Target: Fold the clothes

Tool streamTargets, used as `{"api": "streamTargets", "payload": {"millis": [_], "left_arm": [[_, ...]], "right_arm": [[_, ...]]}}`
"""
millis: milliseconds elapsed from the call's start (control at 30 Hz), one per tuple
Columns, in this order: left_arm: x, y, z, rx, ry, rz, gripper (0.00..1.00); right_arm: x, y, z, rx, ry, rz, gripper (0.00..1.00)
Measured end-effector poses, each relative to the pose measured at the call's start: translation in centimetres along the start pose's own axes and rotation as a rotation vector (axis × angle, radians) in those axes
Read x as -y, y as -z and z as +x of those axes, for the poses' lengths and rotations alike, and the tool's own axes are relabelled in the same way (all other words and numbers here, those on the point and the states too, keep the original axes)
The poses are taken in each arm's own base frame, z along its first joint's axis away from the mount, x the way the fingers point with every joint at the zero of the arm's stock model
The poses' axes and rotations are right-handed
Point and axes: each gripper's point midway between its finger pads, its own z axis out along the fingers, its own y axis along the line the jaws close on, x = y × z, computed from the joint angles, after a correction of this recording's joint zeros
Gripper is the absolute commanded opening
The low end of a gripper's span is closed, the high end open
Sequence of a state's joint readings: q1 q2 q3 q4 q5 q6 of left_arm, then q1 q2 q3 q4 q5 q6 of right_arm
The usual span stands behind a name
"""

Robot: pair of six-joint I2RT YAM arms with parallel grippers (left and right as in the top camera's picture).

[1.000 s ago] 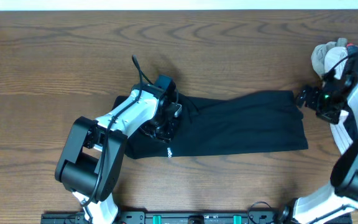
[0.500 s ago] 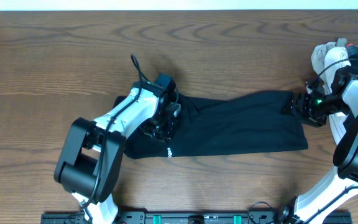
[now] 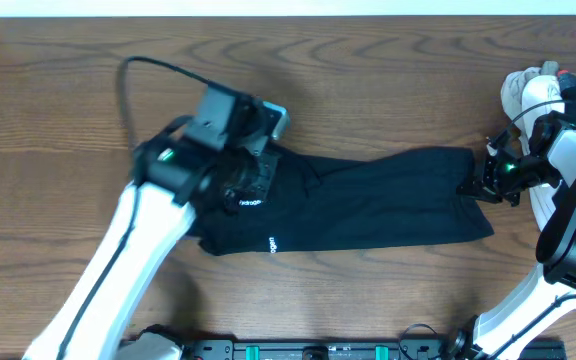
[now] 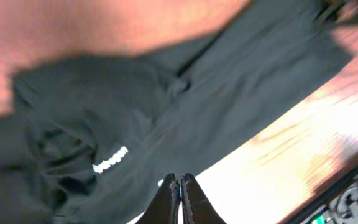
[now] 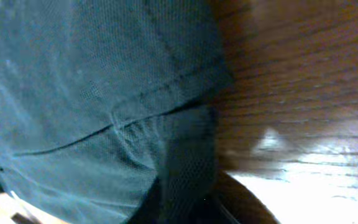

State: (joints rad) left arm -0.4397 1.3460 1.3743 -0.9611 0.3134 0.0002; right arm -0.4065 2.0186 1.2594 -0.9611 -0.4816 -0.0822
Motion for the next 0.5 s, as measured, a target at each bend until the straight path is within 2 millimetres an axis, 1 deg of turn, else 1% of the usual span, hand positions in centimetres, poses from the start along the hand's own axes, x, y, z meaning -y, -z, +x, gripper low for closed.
{"api": "streamTargets", "payload": {"millis": [33,100,167,200,267,300,367,433,500], "left_arm": [[0.3,1.4,-0.4,0.045,-0.012,-0.005,0.06],[0.5,3.5,-0.7,0.11,-0.026,-0.022,0.07],[0.6,5.7,-0.9,0.178,-0.041,-0.044,0.07],[0.7,6.8,-0.9,0.209,-0.046,-0.054,0.07],[0.7,8.4,-0.8,0.259,-0.055,-0.071,0.07],[0.7,9.0,-0.8,0.277,-0.057,-0.078,0.07],[0.7,10.1,-0.7,0.312,-0.062,-0.092,0.07],[0.7,10.8,-0.6,0.334,-0.064,-0.101,0.07],[0.6,11.1,-0.6,0.343,-0.064,-0.11,0.07]], "right_arm": [[0.1,0.1,0.0,0.001,-0.007,-0.002,0.01],[0.2,0.5,0.1,0.004,-0.02,-0.005,0.01],[0.4,1.8,-0.2,0.035,-0.036,-0.003,0.01],[0.4,2.9,-0.5,0.065,-0.038,0.002,0.01],[0.0,5.6,-1.5,0.145,-0.026,0.015,0.01],[-0.3,7.3,-2.1,0.198,-0.011,0.026,0.01],[-1.4,11.5,-2.9,0.319,0.03,0.059,0.01],[-2.7,15.1,-3.0,0.42,0.07,0.084,0.01],[-4.3,18.1,-2.4,0.504,0.111,0.098,0.01]]}}
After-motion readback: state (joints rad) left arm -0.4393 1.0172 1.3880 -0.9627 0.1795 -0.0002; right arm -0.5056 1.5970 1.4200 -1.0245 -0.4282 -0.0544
